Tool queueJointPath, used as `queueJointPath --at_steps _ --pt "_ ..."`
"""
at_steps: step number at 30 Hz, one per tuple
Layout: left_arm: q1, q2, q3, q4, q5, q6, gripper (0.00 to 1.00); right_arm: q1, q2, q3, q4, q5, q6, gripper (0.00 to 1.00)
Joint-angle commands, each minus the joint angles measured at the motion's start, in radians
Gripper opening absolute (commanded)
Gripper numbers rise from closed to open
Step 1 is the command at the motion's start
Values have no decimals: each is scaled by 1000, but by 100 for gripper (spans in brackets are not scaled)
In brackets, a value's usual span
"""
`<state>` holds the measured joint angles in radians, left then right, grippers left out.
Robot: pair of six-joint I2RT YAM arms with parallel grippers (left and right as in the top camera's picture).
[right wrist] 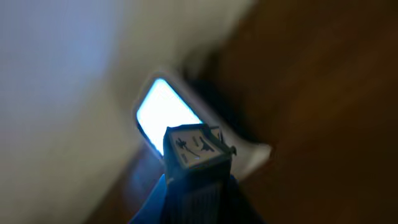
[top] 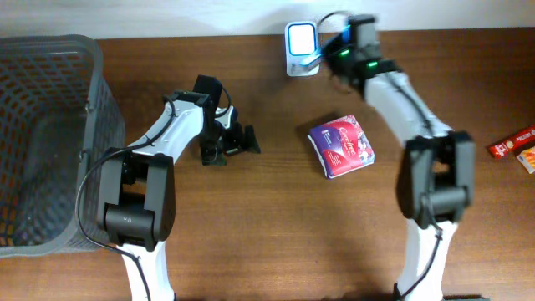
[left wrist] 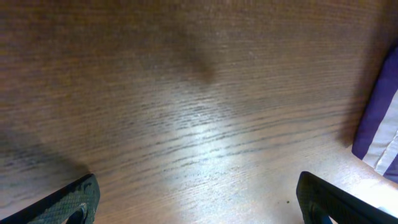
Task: Scan the item barcode
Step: 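Hold the green-white box up in front of the white scanner, then carry the green-white box right and drop it at the table edge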
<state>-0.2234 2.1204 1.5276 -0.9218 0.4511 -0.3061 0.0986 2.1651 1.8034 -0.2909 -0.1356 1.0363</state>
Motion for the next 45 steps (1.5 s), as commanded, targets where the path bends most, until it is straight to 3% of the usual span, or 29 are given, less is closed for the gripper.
queueJointPath --at_steps 1,4,6,8,10,12,13,14,15,16,20,23,25,27,28,29,31,35,36,39,41,44,45 --pt "-1 -23 3 1 -7 9 99 -237 -250 21 -175 8 -99 9" --pt "-1 -23 3 1 -7 9 99 -544 -278 20 -545 18 -116 9" --pt "-1 -23 3 1 -7 9 99 -713 -239 10 -749 125 -117 5" --pt "-1 -23 3 1 -7 9 99 -825 -211 -41 -764 250 -196 7" --pt "-1 -23 3 1 -7 9 99 -867 -181 -45 -732 241 -290 12" --pt "-1 -23 3 1 -7 9 99 -880 -159 -45 -680 245 -383 26" --pt "-1 -23 3 1 -7 9 99 -879 -159 -45 -652 245 -404 51" --pt "-1 -23 3 1 -7 9 99 -879 -159 -45 -642 244 -404 68" --pt "-1 -23 3 1 -7 9 99 -879 -159 -45 -632 244 -404 90" --pt "-1 -23 3 1 -7 9 99 -881 -161 -36 -632 214 -408 99" --pt "-1 -23 3 1 -7 9 99 -883 -251 47 -755 -189 -535 99" --pt "-1 -23 3 1 -7 9 99 -855 -349 47 -908 -362 -645 99" --pt "-1 -23 3 5 -3 8 99 -784 -358 47 -1054 -337 -666 99" --pt "-3 -23 3 19 1 -71 99 -752 -357 47 -1064 -297 -666 99" --pt "-6 -23 3 -45 16 -82 99 -739 -357 47 -1064 -298 -666 99" --pt "-19 -23 3 -63 108 -24 99 -733 -357 47 -1063 -298 -666 99" --pt "-51 -27 5 -61 132 -2 99 -734 -357 47 -1063 -297 -666 99" --pt "-156 -115 77 -65 -77 17 99 -734 -357 47 -1063 -298 -666 99" --pt "-190 -139 101 -60 -149 30 95 -734 -357 47 -1063 -297 -666 98" --pt "-276 -140 121 14 -330 243 100 -734 -357 47 -1063 -297 -666 99" --pt "-310 -140 121 93 -475 252 99 -734 -357 47 -1063 -298 -666 98" --pt "-317 -137 121 173 -393 255 100 -734 -357 47 -1063 -297 -666 99" --pt "-317 -137 121 187 -278 256 100 -734 -357 47 -1063 -297 -666 99"
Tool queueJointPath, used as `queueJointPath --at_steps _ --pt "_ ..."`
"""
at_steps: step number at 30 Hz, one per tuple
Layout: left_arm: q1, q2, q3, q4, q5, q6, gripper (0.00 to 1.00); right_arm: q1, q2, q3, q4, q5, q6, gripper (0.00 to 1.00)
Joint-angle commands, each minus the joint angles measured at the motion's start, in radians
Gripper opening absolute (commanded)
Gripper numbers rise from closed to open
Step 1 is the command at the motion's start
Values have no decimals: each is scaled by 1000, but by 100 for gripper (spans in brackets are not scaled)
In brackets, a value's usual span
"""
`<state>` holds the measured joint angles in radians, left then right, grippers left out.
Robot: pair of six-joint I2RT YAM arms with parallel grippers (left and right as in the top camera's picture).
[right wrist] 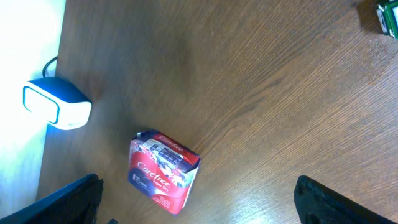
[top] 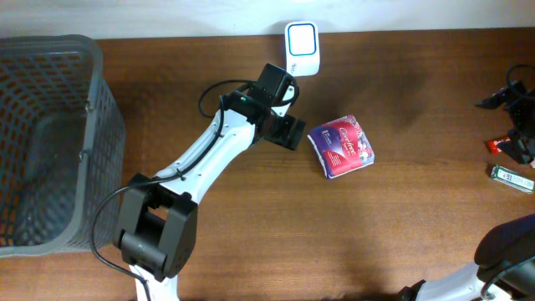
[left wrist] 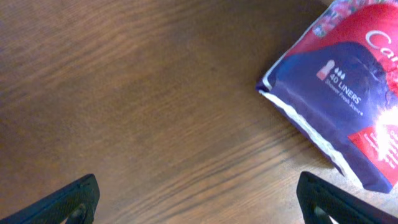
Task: Scan the item barcode
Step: 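Carry the green-white box right and drop it at the table edge, then lower the left gripper onto the Carefree pack and grasp its corner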
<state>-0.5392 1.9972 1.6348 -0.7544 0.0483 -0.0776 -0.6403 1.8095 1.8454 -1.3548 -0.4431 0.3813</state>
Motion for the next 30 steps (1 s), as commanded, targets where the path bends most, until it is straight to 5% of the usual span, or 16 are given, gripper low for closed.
queueJointPath --at_steps 1,9,13,14,18,21,25,30 --pt "-6 -13 9 47 243 45 99 5 -2 5 1 10 -11 98" --pt "-114 181 -18 467 235 57 99 5 -2 5 1 10 -11 98" --pt "-180 208 -18 441 301 57 98 5 -2 5 1 10 -11 99" --pt "-193 208 -18 396 301 57 86 5 -2 5 1 10 -11 99" --pt "-199 207 -16 182 305 56 78 5 -2 5 1 10 -11 99" --pt "-196 191 9 137 281 57 82 5 -2 5 1 10 -11 99" --pt "-191 191 37 291 -45 57 91 5 -2 5 1 10 -11 98" --pt "-184 192 36 358 -71 75 93 5 -2 5 1 10 -11 98"
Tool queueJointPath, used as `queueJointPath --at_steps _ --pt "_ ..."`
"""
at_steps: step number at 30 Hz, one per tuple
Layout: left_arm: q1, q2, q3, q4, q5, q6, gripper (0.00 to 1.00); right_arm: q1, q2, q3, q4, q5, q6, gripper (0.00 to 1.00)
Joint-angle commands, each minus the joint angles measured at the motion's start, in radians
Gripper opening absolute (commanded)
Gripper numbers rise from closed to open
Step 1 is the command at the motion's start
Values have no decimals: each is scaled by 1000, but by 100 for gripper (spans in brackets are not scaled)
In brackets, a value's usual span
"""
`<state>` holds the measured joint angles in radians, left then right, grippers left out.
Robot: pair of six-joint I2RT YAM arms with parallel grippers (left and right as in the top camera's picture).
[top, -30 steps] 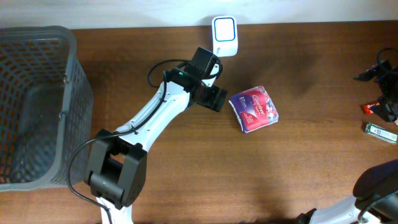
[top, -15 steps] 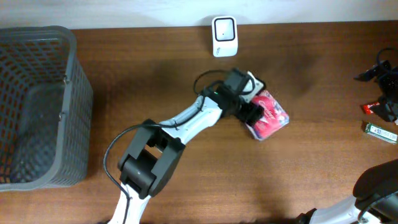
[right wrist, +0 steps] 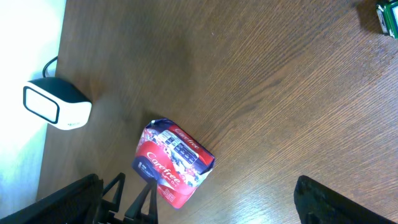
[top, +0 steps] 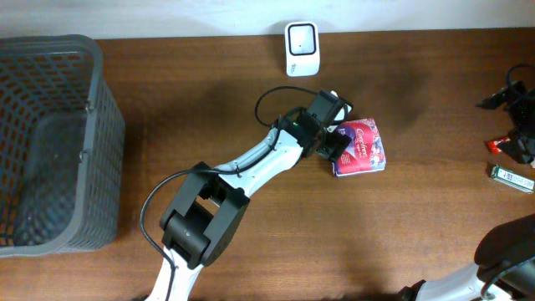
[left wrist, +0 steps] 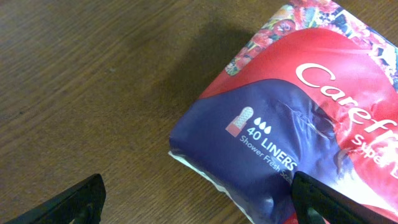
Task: Scan the item barcode
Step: 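Lower the left gripper onto the Carefree pack and grasp its corner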
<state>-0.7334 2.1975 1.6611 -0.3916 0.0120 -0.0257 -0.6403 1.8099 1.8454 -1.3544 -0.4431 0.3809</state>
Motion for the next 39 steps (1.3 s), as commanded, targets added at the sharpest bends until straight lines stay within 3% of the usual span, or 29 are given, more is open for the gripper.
queueJointPath --at_steps 1,4,6,8,10,14,18,22,24,27,29,30,34,37,39 --pt "10 -8 10 -27 -34 23 92 5 -2 5 0 10 -10 99" --pt "10 0 10 -45 -21 23 88 5 -2 5 0 10 -10 99" --pt "10 4 10 -63 151 23 86 5 -2 5 0 10 -10 99" --pt "7 4 10 -97 291 22 75 5 -2 5 0 10 -10 99" --pt "10 0 12 -158 276 23 77 5 -2 5 0 10 -10 99" --pt "39 -81 96 -315 155 23 72 5 -2 5 0 10 -10 99" --pt "39 -117 107 -221 75 22 74 5 -2 5 0 10 -10 99" --pt "16 -49 107 -48 77 -134 71 5 -2 5 0 10 -10 99" --pt "-12 -3 107 -42 126 -153 69 5 -2 5 0 10 -10 98" --pt "-51 5 107 -42 124 -137 39 5 -2 5 0 10 -10 98" --pt "-60 5 107 -42 122 -138 6 5 -2 5 0 10 -10 98" --pt "-60 5 107 -42 122 -138 0 5 -2 5 0 10 -10 99" --pt "-69 13 105 -81 120 -138 0 5 -2 5 0 10 -10 99" --pt "-70 13 105 -167 -35 -138 0 5 -2 5 0 10 -10 98" --pt "-69 14 105 -251 -61 -138 0 5 -2 5 0 10 -10 99"
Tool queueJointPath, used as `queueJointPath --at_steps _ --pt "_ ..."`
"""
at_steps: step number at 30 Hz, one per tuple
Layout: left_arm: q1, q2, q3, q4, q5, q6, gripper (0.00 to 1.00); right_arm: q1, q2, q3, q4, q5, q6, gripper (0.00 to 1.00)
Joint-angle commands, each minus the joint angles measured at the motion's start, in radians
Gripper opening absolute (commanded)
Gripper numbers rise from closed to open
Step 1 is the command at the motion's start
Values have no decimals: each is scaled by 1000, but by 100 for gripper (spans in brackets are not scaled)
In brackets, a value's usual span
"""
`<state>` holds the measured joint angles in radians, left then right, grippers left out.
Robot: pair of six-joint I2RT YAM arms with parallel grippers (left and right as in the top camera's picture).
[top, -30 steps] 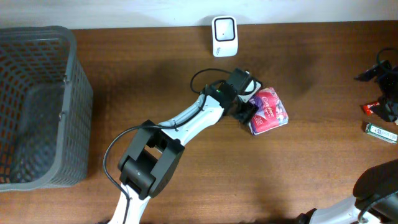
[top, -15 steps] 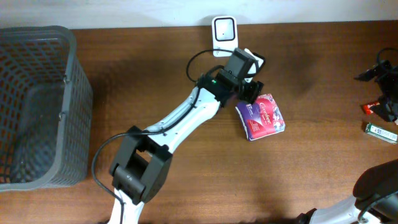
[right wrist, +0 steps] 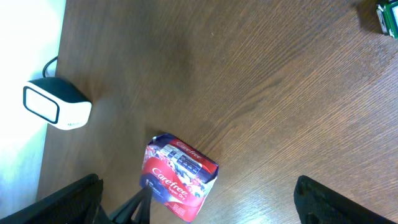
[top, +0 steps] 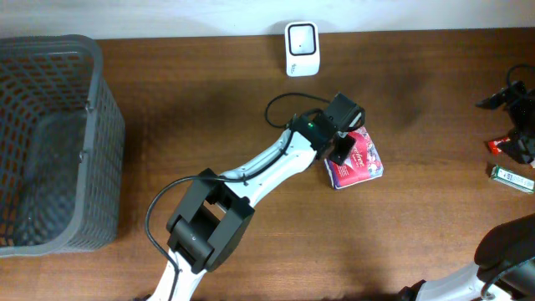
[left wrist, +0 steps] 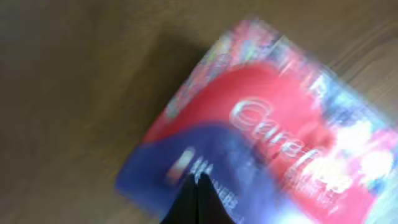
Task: Scan the item barcode
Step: 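Lower the left gripper onto the Carefree pack and grasp its corner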
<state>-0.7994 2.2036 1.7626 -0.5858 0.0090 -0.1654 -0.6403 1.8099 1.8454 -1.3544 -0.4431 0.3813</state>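
Observation:
The red and purple Carefree liner pack (top: 358,160) lies flat on the table right of centre, its printed panel showing in the right wrist view (right wrist: 181,176). My left gripper (top: 341,149) is at the pack's left end. In the blurred left wrist view its fingers (left wrist: 198,200) are pressed together, shut, over the pack's blue end (left wrist: 249,162). Whether they pinch the wrapper cannot be told. The white scanner (top: 301,38) stands at the back edge. My right gripper (right wrist: 198,182) hangs open high at the far right (top: 517,125), away from the pack.
A grey mesh basket (top: 50,142) fills the left side. A red packet (top: 499,147) and a small green box (top: 512,174) lie by the right edge. The scanner's cable (right wrist: 53,62) runs off toward the wall.
My left gripper was open astride the pack's near end and is now shut at its blue end. The pack has shifted and turned a little. The right arm has not moved.
First my right gripper held a small box at the lit scanner while the left stood open left of the pack. Then the right arm was at the far right, open, and the left was nearer the pack. Then the left was open over it, now shut.

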Motion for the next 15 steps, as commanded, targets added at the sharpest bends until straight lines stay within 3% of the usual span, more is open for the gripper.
queueJointPath --at_steps 1,3,5,6,7,8,11,15 --pt "-4 8 3 -66 -58 2 0 5 -2 5 0 10 -11 99" --pt "-3 8 3 -90 -121 2 0 5 -2 5 0 10 -11 98" --pt "-3 -2 7 -161 -434 2 0 5 -2 5 0 10 -11 99" --pt "-3 -27 27 -198 -530 2 0 5 -2 5 0 10 -11 98" --pt "-3 -47 50 -212 -537 2 0 5 -2 5 0 10 -11 99" --pt "-3 -76 81 -212 -484 2 0 5 -2 5 0 10 -11 99" --pt "-5 -76 120 -9 177 -1 0 5 -2 5 0 10 -11 99" --pt "-62 16 119 99 219 -47 0 5 -2 5 0 10 -11 98"
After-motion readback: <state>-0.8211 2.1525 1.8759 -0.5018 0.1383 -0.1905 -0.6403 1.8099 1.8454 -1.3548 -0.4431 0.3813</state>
